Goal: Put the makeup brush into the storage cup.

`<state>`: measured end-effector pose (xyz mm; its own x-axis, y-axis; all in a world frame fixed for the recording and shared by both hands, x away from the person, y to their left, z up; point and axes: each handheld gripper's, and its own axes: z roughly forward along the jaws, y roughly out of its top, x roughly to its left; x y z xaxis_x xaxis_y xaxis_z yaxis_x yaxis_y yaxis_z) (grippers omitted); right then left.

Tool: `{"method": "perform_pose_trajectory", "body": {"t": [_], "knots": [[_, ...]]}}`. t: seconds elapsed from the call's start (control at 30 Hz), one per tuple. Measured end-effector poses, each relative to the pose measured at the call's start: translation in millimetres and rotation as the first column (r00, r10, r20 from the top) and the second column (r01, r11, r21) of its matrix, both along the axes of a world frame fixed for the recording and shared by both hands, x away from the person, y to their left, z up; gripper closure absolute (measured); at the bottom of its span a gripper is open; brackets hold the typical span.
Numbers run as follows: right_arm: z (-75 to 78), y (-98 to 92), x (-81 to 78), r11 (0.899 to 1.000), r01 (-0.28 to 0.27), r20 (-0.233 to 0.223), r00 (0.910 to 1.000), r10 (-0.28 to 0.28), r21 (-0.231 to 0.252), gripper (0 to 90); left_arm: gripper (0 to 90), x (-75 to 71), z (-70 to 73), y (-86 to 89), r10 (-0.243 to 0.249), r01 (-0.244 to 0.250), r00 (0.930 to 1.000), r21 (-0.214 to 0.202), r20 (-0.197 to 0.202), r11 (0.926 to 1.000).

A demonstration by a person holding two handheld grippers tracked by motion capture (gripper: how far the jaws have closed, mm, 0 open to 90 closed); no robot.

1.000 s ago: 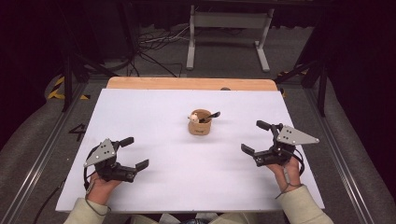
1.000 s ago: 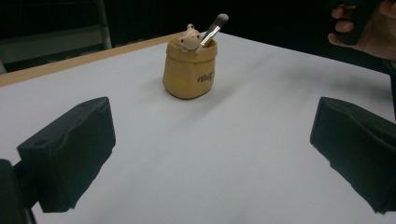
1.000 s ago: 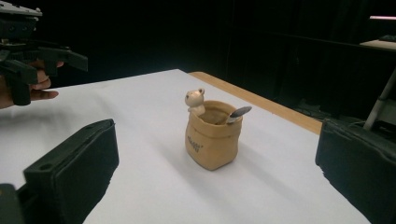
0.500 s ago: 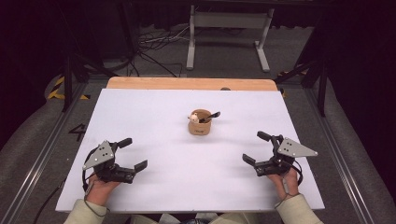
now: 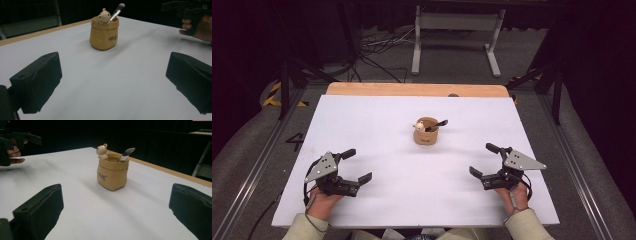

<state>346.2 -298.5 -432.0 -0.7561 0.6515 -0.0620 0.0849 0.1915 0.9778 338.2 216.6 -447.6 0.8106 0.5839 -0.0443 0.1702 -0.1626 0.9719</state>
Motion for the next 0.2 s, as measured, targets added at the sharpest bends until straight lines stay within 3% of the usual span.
{"method": "perform_pose_trajectory", "body": {"t": [0.2], "knots": [[-0.4, -0.8, 1.0, 1.000, -0.004, -0.011, 0.9999, 0.005, 0.015, 0.0, 1.3, 0.5, -0.3, 1.6, 0.008, -0.008, 1.0000, -0.005, -0.005, 1.0000]]}}
